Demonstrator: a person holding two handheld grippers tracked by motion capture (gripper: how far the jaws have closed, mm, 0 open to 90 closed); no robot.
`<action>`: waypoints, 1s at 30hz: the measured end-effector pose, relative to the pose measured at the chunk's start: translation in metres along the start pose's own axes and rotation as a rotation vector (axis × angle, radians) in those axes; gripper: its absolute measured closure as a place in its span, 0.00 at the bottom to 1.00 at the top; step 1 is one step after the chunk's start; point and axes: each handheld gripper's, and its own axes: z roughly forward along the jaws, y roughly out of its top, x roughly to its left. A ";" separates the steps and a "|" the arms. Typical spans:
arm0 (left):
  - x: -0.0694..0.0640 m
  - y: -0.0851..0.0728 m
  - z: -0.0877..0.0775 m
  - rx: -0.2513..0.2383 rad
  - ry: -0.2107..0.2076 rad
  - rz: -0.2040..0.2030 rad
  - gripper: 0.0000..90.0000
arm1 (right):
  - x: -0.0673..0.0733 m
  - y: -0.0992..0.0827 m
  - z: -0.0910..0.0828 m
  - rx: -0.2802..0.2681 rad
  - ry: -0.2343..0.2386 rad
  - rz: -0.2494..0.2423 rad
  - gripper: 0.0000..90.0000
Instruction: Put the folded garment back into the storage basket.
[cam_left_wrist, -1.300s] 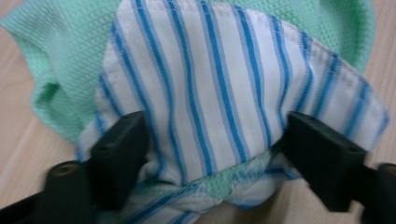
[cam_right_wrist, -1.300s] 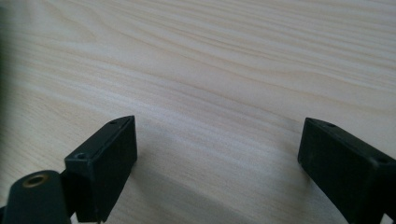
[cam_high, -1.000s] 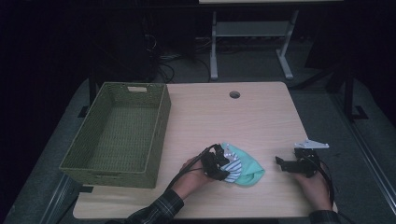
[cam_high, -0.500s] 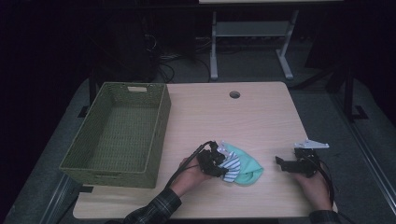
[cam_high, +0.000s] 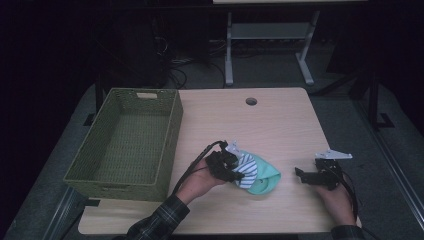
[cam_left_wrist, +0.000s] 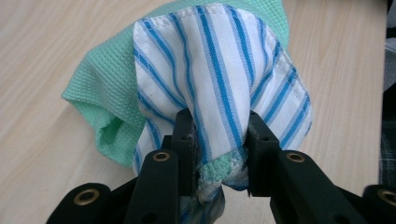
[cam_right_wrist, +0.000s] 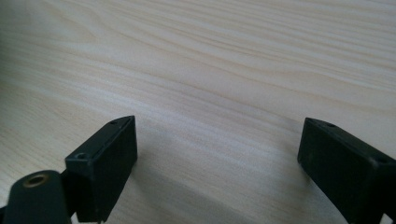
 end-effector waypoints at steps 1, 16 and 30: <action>0.001 0.001 -0.003 0.005 0.001 0.005 0.77 | 0.000 0.000 0.000 0.000 0.000 0.000 0.13; 0.011 0.009 -0.052 -0.009 0.029 0.006 0.77 | 0.000 0.000 0.000 0.000 0.000 0.001 0.13; 0.023 0.005 -0.096 -0.036 0.079 -0.023 0.77 | 0.000 0.000 0.001 0.016 0.000 -0.008 0.04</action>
